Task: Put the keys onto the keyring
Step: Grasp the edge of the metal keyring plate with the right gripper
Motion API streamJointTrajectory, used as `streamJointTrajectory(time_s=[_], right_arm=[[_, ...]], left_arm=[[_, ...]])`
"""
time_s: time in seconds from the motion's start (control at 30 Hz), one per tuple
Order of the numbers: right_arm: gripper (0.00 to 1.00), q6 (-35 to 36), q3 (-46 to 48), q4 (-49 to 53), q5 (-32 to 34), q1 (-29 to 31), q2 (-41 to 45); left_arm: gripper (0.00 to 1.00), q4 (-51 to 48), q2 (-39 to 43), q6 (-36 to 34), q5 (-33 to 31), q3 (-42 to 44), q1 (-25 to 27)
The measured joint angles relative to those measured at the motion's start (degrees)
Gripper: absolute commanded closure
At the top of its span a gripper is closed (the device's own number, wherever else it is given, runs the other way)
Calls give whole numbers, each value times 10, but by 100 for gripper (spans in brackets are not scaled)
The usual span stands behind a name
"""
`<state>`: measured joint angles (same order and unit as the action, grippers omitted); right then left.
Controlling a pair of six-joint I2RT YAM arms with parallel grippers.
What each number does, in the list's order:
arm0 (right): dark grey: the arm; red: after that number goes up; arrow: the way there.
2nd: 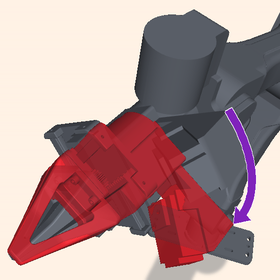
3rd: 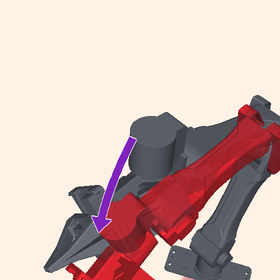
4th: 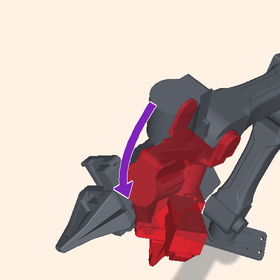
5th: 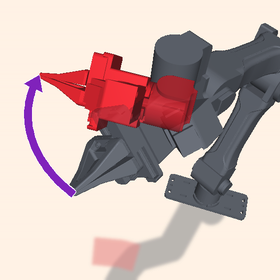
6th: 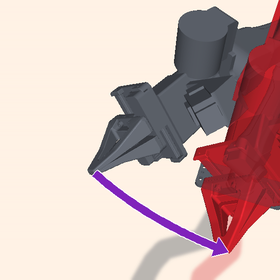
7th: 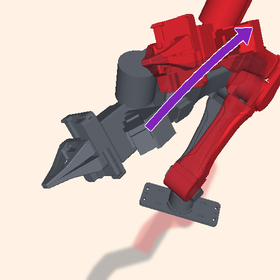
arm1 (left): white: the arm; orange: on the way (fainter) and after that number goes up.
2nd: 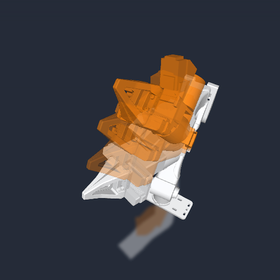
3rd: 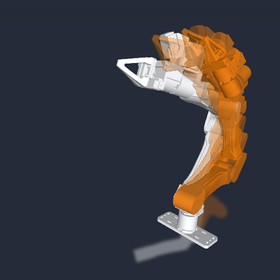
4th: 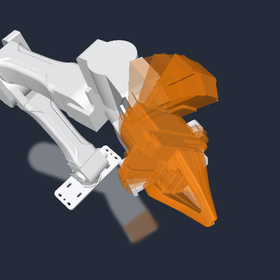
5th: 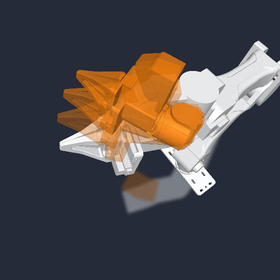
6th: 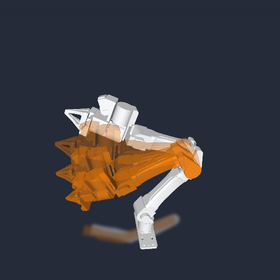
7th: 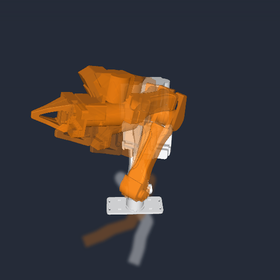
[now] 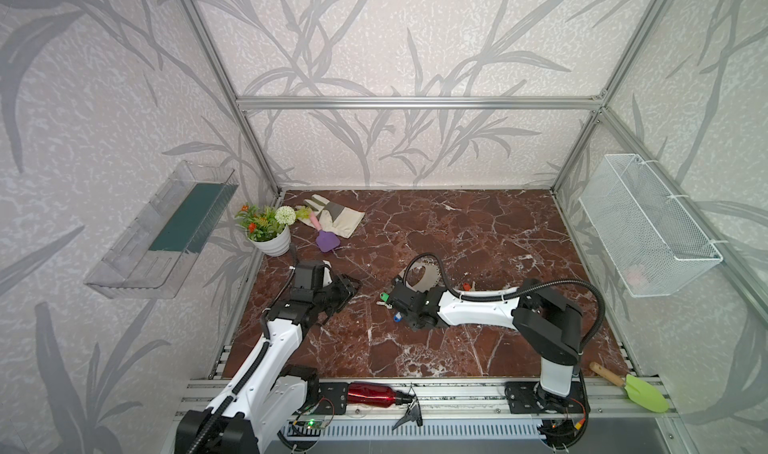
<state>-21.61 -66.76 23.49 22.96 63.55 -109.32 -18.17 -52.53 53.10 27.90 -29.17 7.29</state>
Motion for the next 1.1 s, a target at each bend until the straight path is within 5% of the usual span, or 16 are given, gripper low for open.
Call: streamJointTrajectory(time_s=[1.1], right_arm=[[87, 23, -27, 21, 81, 0, -24]], left_arm=[[50, 33, -19, 5, 8, 12, -2]])
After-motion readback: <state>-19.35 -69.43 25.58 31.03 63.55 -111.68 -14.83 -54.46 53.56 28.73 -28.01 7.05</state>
